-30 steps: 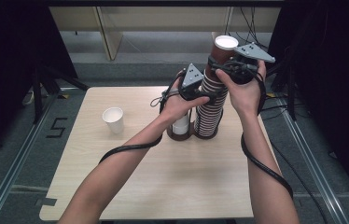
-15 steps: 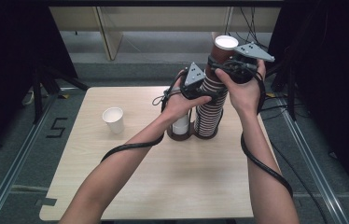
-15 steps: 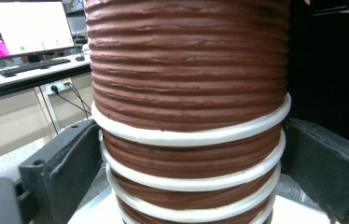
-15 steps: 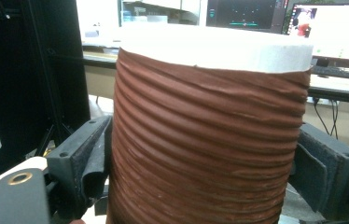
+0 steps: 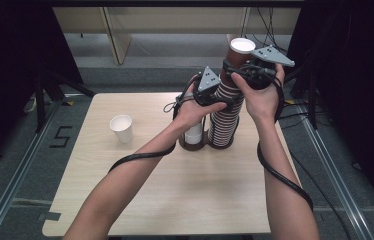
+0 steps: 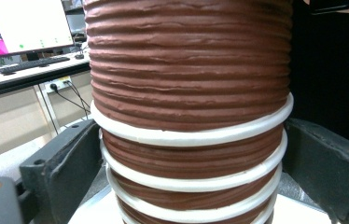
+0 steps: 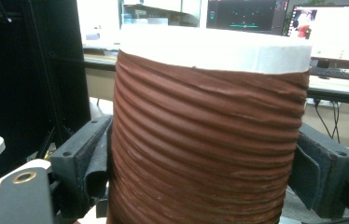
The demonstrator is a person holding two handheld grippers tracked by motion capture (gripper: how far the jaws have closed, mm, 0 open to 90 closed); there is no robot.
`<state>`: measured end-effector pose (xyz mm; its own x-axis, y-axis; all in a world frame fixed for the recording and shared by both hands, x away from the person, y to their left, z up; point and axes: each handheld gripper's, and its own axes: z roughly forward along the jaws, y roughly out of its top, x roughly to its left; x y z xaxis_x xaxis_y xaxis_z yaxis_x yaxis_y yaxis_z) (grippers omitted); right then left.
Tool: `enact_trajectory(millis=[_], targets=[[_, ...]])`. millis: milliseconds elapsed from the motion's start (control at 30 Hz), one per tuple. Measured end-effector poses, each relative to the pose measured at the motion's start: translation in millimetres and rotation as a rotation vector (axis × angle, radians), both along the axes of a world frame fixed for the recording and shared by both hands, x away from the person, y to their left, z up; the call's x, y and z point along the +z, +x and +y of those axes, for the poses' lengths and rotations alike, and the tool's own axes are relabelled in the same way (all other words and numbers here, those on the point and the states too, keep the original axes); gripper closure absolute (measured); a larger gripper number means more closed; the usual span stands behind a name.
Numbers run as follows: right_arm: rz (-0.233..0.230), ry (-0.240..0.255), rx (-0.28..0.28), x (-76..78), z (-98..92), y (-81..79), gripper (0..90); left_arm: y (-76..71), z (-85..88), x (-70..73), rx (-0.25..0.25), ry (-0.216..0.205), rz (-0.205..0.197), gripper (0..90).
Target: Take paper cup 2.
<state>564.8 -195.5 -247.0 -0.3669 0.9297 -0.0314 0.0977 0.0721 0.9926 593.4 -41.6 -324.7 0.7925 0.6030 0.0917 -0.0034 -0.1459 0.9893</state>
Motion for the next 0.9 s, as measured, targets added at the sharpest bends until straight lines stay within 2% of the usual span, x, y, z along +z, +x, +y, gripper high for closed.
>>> enact_trajectory(millis=[133,200,233,433,600,733,833,867,900], targets=[[-0.001,-0.002,-0.001,0.6,-0.8,-0.3,17.8,-0.4,-0.9,0.1,-0.001,0.001,-0.003,5.1],[-0.021,0.010,-0.006,2.2,-0.9,-1.0,17.9,-1.5,-2.1,-0.1,-0.002,-0.008,-0.001,5.1],[-0.019,0.021,0.002,3.8,-0.9,-1.8,17.9,-1.7,-2.2,0.1,-0.002,-0.004,-0.002,5.1],[-0.014,0.008,0.008,5.8,-1.7,-0.6,18.0,-1.4,-2.8,0.2,0.004,-0.010,0.000,4.9],[-0.017,0.021,0.009,7.3,-1.3,-1.2,18.1,-1.4,-2.9,0.2,0.002,-0.007,-0.003,4.8],[-0.035,0.029,0.005,13.0,-0.8,-2.9,18.1,-1.7,-3.0,0.2,0.002,-0.007,-0.004,4.9],[-0.050,0.018,0.005,16.4,-1.8,-3.7,18.1,-2.1,-3.4,0.2,0.004,-0.007,-0.004,4.9],[-0.041,0.030,0.005,16.8,-1.2,-4.5,18.1,-2.0,-3.3,0.2,0.003,-0.007,-0.004,4.9],[-0.052,0.019,0.003,17.4,-2.2,-4.2,18.1,-1.9,-3.2,0.2,0.003,-0.008,-0.004,4.8]])
